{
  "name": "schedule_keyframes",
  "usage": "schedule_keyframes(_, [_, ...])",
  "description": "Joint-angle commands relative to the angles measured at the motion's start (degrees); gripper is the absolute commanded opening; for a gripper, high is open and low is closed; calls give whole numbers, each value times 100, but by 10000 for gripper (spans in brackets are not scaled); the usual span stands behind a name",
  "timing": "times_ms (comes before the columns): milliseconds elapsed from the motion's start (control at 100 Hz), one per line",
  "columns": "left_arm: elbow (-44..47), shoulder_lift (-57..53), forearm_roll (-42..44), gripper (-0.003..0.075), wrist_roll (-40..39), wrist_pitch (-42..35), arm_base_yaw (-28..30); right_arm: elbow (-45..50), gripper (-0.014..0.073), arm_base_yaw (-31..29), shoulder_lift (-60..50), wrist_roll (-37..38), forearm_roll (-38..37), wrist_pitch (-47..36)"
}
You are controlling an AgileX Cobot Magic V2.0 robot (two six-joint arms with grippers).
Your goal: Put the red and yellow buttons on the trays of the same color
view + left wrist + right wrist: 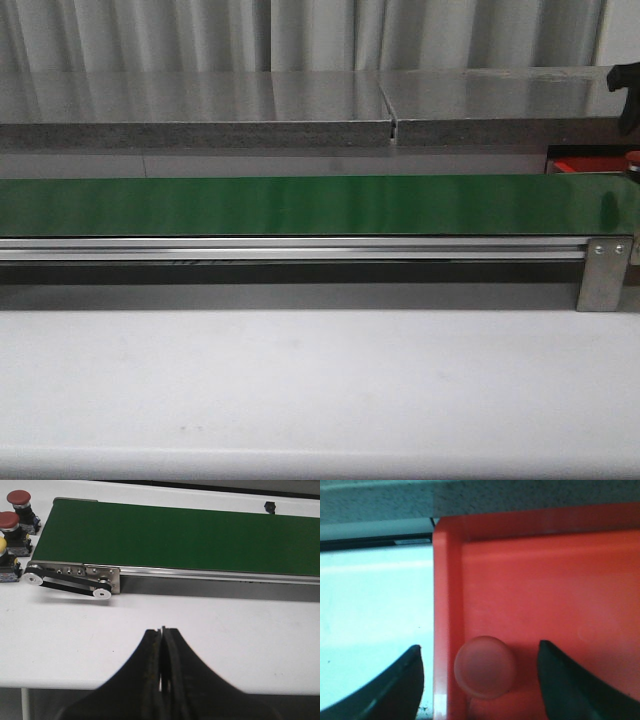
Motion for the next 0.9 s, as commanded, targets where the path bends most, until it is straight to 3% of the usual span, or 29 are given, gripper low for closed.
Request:
schedule_keyframes(0, [-143,25,-68,-20,-52,-385,11,-100,441,105,-629,-129,-76,-111])
schedule_keyframes(140, [-143,25,-68,-20,-52,-385,11,241,305,280,-1125,-155,-229,-32])
schedule_keyframes(350, [-143,25,-68,-20,-52,-385,11,1069,9,558,-2090,-155,-266,-69])
schedule_keyframes(480, [-143,25,-68,-20,-52,-385,11,1620,-106,668,-2649,-155,-271,-189])
schedule_keyframes(890, [-143,25,-68,-20,-52,-385,11,3301,-117,723,-4501,-155,-271,-212])
